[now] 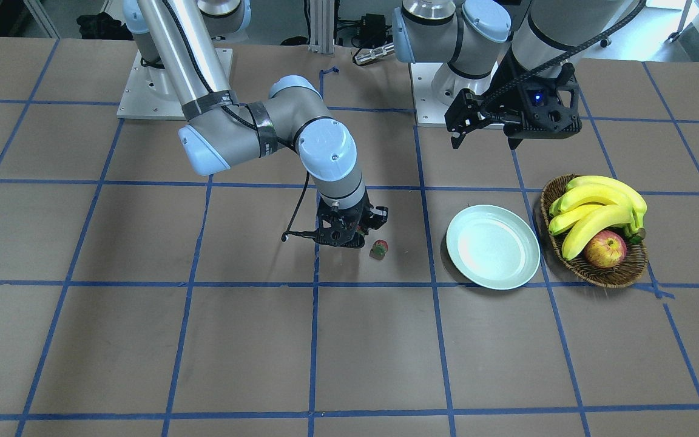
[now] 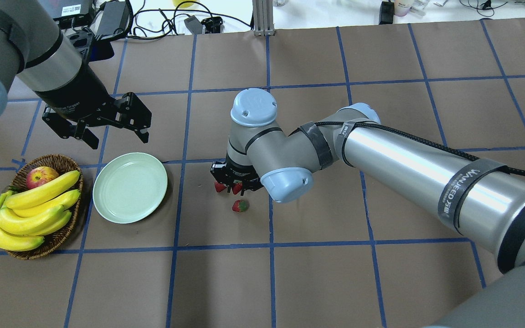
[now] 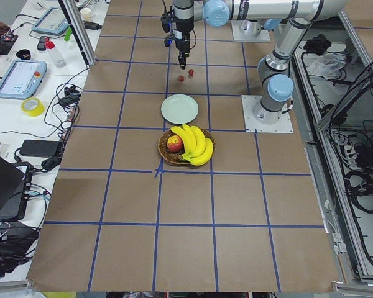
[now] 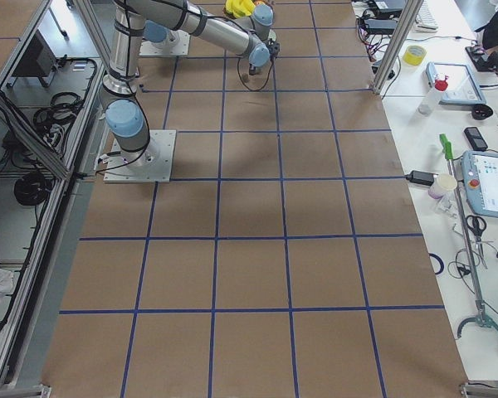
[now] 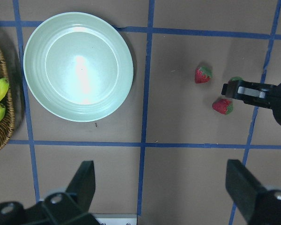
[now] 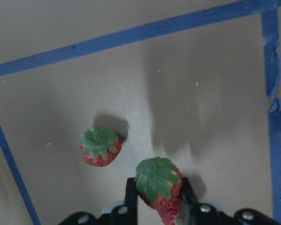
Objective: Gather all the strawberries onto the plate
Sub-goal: 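Carry the strawberry beside the other two and release it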
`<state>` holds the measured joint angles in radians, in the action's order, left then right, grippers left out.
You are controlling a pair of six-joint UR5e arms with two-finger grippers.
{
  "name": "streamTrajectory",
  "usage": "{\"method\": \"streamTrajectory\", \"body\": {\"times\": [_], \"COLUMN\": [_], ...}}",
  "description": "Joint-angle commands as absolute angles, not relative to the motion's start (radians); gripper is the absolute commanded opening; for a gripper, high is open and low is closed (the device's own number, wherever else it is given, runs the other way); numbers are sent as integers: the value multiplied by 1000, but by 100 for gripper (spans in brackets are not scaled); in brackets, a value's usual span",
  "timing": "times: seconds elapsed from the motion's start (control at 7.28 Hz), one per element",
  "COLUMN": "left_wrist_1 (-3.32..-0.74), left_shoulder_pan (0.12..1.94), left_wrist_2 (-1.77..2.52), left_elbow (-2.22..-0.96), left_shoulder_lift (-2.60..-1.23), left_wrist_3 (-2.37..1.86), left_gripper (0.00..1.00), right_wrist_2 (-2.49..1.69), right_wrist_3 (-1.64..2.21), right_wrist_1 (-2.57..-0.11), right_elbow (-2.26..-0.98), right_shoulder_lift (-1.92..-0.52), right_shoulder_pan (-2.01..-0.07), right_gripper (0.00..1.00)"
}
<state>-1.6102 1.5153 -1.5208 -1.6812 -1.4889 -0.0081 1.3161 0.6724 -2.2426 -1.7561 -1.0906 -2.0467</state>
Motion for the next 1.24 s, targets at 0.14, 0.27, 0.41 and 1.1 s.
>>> {"method": "streamTrajectory", "body": {"times": [0.14,0.27,0.41,1.1], "left_wrist_1": [-1609,-1611,-1606,-1580], "left_shoulder_pan": [1516,1516,1516,1509], "left_wrist_2": [-1520,-1522,-1519,-1517], "left_elbow": [-1680,-1680,-1672,-1683], "left_shoulder_lift": [-1489,-1486,-1489,-1517], "left_wrist_3": [-2,-3,-3,1], "left_gripper": [100,100,100,100], "right_wrist_2": [1319,1321,1327,1482], "right_wrist_3": [676,680,678,386], "right_wrist_1": [-2243,-2241,-2241,-1858], "right_elbow": [-1755,-1750,-1749,-1701], "right_shoulder_lift": [-1081,-1080,-1084,-1385], "right_shoulder_pan": [-2048,-2048,-2048,-1855], "right_gripper": [96,100,100,100]}}
